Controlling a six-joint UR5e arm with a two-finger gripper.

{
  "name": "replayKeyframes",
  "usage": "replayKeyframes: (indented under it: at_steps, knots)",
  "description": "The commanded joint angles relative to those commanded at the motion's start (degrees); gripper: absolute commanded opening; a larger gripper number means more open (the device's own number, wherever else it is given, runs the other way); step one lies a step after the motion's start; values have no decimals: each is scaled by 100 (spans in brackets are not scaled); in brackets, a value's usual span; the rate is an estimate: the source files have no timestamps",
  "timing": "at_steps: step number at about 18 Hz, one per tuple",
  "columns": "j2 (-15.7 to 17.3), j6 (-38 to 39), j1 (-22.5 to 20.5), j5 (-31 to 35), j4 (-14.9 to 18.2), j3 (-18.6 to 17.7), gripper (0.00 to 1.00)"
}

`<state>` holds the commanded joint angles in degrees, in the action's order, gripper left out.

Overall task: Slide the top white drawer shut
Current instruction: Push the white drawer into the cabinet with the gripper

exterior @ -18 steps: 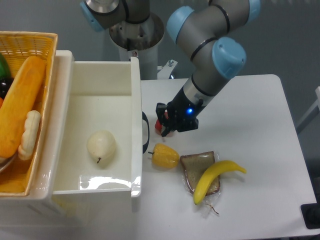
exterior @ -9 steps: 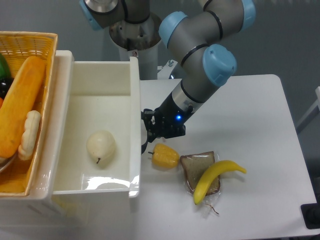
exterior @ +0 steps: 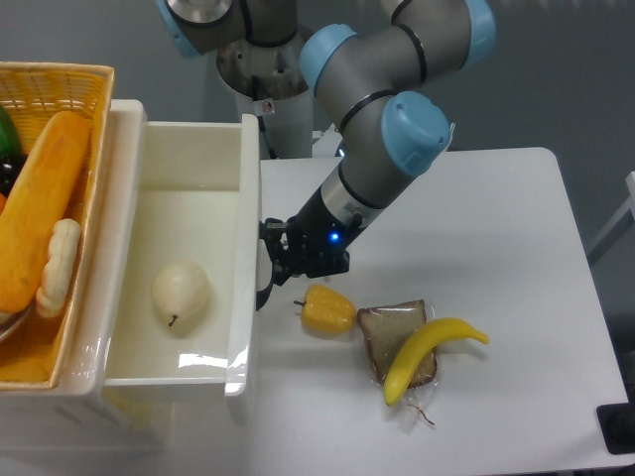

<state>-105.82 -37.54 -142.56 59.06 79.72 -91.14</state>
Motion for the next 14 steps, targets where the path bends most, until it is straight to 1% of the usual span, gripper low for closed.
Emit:
replayKeyframes:
  at_steps: [11,14]
  knots:
    - [-61,712,624,-26,-44,9,7]
    - [-140,870,808,-26,-53,79,7]
